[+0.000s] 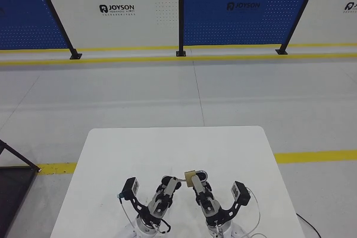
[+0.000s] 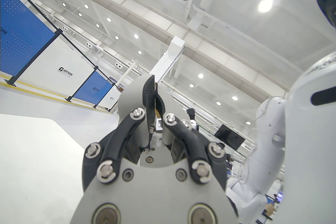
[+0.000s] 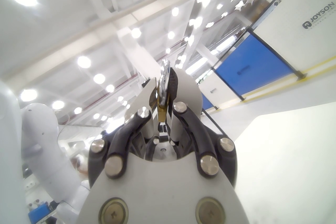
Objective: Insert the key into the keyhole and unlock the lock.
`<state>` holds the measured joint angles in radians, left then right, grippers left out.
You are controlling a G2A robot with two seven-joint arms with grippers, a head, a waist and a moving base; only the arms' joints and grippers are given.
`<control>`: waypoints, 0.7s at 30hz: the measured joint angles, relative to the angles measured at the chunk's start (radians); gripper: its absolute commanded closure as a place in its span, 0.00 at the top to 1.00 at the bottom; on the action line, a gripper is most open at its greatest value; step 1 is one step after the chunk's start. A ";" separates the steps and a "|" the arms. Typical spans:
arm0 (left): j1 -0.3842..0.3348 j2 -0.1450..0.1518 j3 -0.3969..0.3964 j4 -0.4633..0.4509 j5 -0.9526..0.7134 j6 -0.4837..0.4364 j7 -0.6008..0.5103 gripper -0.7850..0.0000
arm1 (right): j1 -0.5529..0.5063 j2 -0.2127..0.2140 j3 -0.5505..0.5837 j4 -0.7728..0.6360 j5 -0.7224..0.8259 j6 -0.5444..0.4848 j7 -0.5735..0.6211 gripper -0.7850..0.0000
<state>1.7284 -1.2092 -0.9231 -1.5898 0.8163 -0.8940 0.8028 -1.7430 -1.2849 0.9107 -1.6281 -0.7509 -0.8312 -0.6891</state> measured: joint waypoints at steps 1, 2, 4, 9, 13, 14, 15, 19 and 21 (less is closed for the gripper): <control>0.000 -0.001 0.000 0.000 0.002 0.002 0.001 0.00 | 0.000 0.000 0.000 0.000 0.000 0.000 0.000 0.00; -0.001 -0.002 0.001 0.000 0.005 0.004 0.002 0.00 | 0.000 0.000 0.000 -0.001 0.001 0.002 0.002 0.00; -0.002 -0.005 0.002 0.001 0.010 0.006 0.004 0.00 | 0.001 -0.001 -0.001 -0.009 0.014 0.019 0.021 0.00; -0.004 -0.012 0.004 0.003 0.018 0.010 0.020 0.00 | -0.006 -0.002 0.004 -0.023 0.024 0.037 0.033 0.00; -0.006 -0.017 0.010 0.007 0.030 0.017 0.025 0.00 | -0.010 -0.005 0.003 -0.025 0.017 0.046 0.027 0.00; -0.007 -0.018 0.011 0.008 0.032 0.019 0.025 0.00 | -0.010 -0.005 0.003 -0.025 0.014 0.047 0.027 0.00; -0.008 -0.020 0.012 0.009 0.036 0.021 0.024 0.00 | -0.011 -0.006 0.002 -0.025 0.009 0.048 0.025 0.00; -0.009 -0.024 0.012 0.010 0.052 0.036 0.024 0.54 | -0.013 -0.008 0.002 -0.025 -0.003 0.049 0.019 0.00; -0.008 -0.025 0.012 0.010 0.055 0.036 0.025 0.87 | -0.013 -0.009 0.003 -0.024 -0.006 0.049 0.019 0.00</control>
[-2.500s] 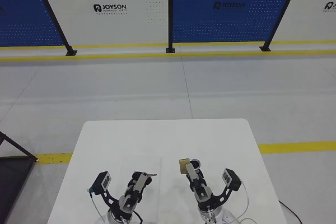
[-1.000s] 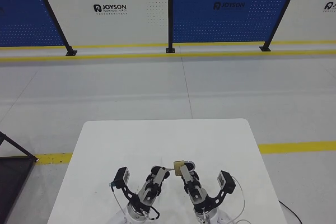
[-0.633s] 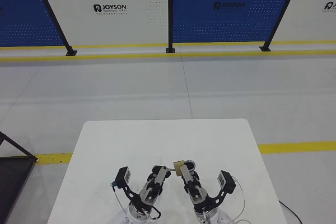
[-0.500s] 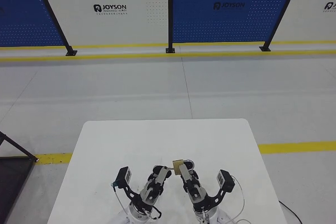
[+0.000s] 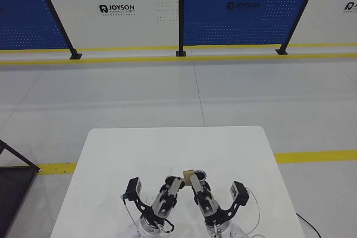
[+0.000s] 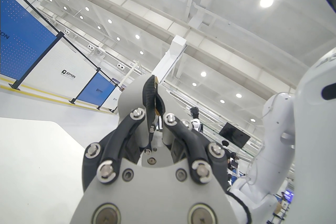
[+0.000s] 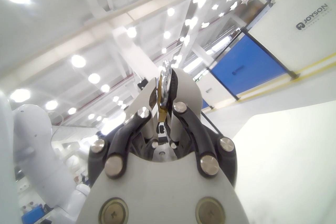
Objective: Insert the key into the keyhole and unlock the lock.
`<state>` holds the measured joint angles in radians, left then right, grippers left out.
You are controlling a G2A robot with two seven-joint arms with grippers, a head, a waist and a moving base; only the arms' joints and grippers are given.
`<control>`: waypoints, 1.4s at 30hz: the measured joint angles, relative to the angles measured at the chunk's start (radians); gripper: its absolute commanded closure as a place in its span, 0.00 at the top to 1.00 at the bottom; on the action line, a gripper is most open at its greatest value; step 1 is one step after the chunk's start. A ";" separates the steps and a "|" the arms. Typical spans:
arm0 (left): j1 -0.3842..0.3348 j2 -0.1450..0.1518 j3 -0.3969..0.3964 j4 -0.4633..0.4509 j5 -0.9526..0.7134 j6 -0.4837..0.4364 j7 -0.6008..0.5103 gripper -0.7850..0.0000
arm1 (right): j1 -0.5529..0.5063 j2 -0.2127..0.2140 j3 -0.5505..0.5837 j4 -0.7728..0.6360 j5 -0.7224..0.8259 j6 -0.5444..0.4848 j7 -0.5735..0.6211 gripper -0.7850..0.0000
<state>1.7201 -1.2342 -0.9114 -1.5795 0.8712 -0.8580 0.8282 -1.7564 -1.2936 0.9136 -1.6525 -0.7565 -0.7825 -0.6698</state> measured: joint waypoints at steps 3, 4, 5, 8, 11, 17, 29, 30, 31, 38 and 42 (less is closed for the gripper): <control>0.001 -0.001 -0.003 0.000 0.001 -0.003 -0.004 1.00 | -0.001 -0.001 0.002 -0.001 0.000 0.000 0.002 0.00; 0.002 -0.001 -0.005 0.000 0.001 -0.004 -0.005 1.00 | -0.001 -0.001 0.003 -0.002 0.000 -0.001 0.002 0.00; 0.003 -0.001 -0.008 -0.001 0.001 -0.005 -0.005 1.00 | -0.002 -0.001 0.004 -0.002 0.000 -0.003 0.002 0.00; 0.010 0.000 -0.019 -0.003 -0.001 -0.013 -0.007 1.00 | -0.006 0.000 0.012 -0.006 0.003 -0.009 0.001 0.00; 0.018 0.004 -0.038 -0.006 0.012 -0.028 -0.008 1.00 | -0.010 0.001 0.024 -0.009 0.010 -0.015 0.002 0.00; 0.037 0.026 -0.103 0.001 0.015 -0.145 -0.072 0.73 | -0.017 0.013 0.067 -0.019 0.003 -0.036 0.069 0.00; 0.057 0.079 -0.126 -0.046 -0.129 -0.154 -0.289 0.36 | -0.041 0.031 0.116 -0.054 0.035 -0.048 0.199 0.00; 0.054 0.083 -0.125 -0.047 -0.146 -0.154 -0.304 0.27 | -0.041 0.032 0.116 -0.056 0.036 -0.045 0.207 0.00; 0.052 0.085 -0.125 -0.046 -0.158 -0.154 -0.315 0.22 | -0.041 0.032 0.116 -0.056 0.037 -0.043 0.213 0.00; 0.039 0.094 -0.124 -0.037 -0.204 -0.154 -0.379 0.25 | -0.042 0.034 0.117 -0.062 0.040 -0.040 0.241 0.00; 0.035 0.094 -0.124 -0.035 -0.220 -0.154 -0.397 0.24 | -0.042 0.034 0.116 -0.064 0.036 -0.030 0.253 0.00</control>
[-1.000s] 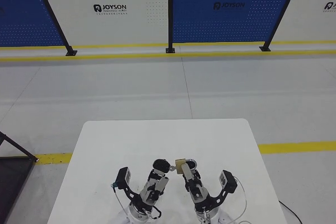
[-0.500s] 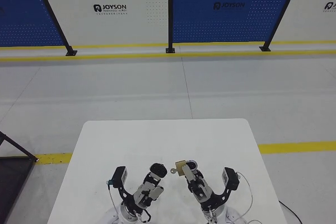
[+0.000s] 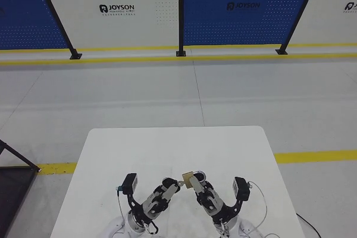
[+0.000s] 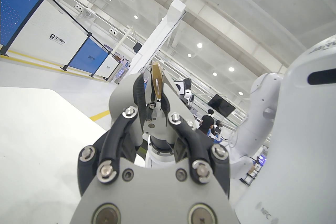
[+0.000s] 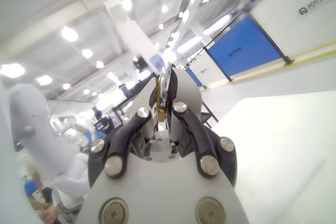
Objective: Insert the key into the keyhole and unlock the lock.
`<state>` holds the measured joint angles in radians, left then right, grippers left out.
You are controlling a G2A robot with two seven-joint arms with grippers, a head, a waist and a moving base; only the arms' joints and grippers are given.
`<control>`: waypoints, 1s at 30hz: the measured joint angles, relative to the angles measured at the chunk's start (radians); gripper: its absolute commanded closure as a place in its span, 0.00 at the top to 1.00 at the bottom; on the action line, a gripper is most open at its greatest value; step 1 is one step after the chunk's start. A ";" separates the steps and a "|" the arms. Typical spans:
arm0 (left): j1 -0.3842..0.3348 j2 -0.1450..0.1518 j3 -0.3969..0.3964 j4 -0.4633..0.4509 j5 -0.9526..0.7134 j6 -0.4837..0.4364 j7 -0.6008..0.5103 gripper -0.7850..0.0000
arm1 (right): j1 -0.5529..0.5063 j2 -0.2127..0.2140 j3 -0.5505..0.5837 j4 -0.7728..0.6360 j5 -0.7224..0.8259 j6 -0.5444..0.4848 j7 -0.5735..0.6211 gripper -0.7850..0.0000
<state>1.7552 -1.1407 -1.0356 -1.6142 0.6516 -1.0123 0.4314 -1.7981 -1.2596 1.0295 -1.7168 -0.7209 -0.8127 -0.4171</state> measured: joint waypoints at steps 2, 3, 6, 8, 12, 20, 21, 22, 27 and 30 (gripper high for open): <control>-0.001 0.000 0.000 0.001 -0.003 0.000 -0.005 0.26 | 0.001 0.000 -0.001 -0.001 -0.004 0.005 0.006 0.00; -0.001 -0.001 0.000 0.002 -0.006 0.000 -0.008 0.26 | 0.001 0.000 -0.002 -0.001 -0.005 0.007 0.009 0.00; -0.001 -0.002 -0.002 0.002 -0.009 0.000 -0.013 0.24 | 0.001 0.000 -0.003 -0.002 -0.005 0.012 0.014 0.00; 0.000 -0.002 -0.003 0.002 -0.009 0.000 -0.014 0.23 | 0.001 0.000 -0.003 -0.003 -0.004 0.014 0.016 0.00; 0.003 -0.003 -0.007 0.003 -0.006 0.000 -0.018 0.12 | 0.000 0.001 -0.004 -0.004 -0.007 0.017 0.019 0.00; 0.007 -0.006 -0.012 0.006 -0.002 0.000 -0.020 0.13 | 0.002 0.001 -0.009 -0.003 -0.013 0.029 0.032 0.00; 0.007 -0.007 -0.012 0.006 -0.002 0.000 -0.021 0.13 | 0.002 0.001 -0.009 -0.004 -0.014 0.031 0.034 0.00; 0.007 -0.007 -0.013 0.007 -0.002 0.001 -0.022 0.12 | 0.002 0.001 -0.010 -0.004 -0.015 0.032 0.036 0.00; 0.009 -0.010 -0.015 0.008 0.003 0.003 -0.026 0.00 | 0.003 0.002 -0.011 -0.004 -0.013 0.038 0.044 0.00; 0.009 -0.011 -0.018 0.010 0.016 0.009 -0.032 0.00 | 0.003 0.002 -0.012 -0.005 -0.011 0.039 0.045 0.00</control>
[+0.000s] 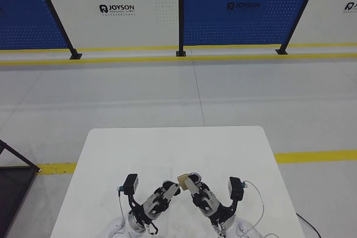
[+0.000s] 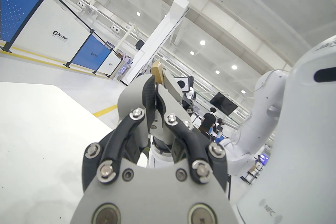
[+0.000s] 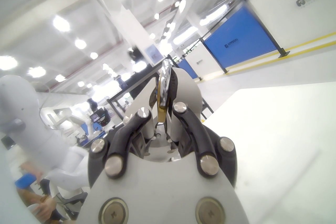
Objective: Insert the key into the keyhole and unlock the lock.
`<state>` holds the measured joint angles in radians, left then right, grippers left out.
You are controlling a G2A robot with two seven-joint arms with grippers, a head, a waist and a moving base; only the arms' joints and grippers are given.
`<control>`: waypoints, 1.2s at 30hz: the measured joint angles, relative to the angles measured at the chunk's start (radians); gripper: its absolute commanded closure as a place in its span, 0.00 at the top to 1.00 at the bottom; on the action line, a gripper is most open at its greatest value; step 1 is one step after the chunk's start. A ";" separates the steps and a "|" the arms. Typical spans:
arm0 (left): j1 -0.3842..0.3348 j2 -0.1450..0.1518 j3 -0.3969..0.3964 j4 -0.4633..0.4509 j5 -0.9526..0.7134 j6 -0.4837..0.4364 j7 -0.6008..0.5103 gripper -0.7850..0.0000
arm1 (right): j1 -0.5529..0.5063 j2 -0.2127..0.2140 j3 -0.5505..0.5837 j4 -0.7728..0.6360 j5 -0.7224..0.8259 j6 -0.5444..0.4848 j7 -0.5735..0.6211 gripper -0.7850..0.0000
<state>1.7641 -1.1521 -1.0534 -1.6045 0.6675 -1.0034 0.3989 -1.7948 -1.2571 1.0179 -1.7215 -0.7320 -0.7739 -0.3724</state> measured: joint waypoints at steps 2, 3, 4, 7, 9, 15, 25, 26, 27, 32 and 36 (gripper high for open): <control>0.001 -0.001 -0.004 -0.002 0.014 0.010 0.004 0.00 | 0.000 0.000 0.000 0.000 0.000 0.001 0.001 0.00; 0.003 -0.002 -0.005 -0.004 0.025 0.015 0.010 0.00 | 0.000 0.000 -0.001 0.000 -0.001 0.003 0.003 0.00; 0.003 -0.003 -0.008 -0.006 0.035 0.022 0.017 0.00 | 0.000 0.000 -0.001 0.000 -0.002 0.004 0.004 0.00; 0.008 -0.008 -0.014 -0.015 0.090 0.046 0.055 0.00 | 0.000 0.001 -0.003 -0.001 -0.008 0.009 0.009 0.00; 0.012 -0.011 -0.015 -0.019 0.136 0.065 0.086 0.00 | 0.000 0.001 -0.004 -0.002 -0.014 0.014 0.012 0.00; 0.017 -0.022 -0.015 -0.022 0.295 0.142 0.205 0.00 | 0.000 0.002 -0.006 -0.004 -0.016 0.023 0.016 0.00; 0.007 -0.032 -0.001 0.007 0.573 0.326 0.410 0.00 | -0.001 0.004 -0.003 -0.008 -0.005 0.030 0.021 0.00; 0.005 -0.032 0.002 0.011 0.596 0.343 0.429 0.00 | -0.001 0.004 -0.003 -0.008 -0.005 0.030 0.022 0.00; 0.004 -0.033 0.006 0.015 0.625 0.366 0.454 0.00 | -0.001 0.005 -0.003 -0.008 -0.004 0.031 0.023 0.00; -0.003 -0.034 0.017 0.036 0.724 0.457 0.538 0.00 | -0.002 0.006 -0.003 -0.010 -0.001 0.034 0.026 0.00; -0.012 -0.036 0.024 0.048 0.797 0.556 0.592 0.00 | -0.002 0.006 -0.003 -0.012 -0.001 0.038 0.026 0.00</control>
<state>1.7525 -1.1883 -1.0291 -1.5563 1.4646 -0.4475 0.9904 -1.7968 -1.2510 1.0147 -1.7332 -0.7330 -0.7359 -0.3459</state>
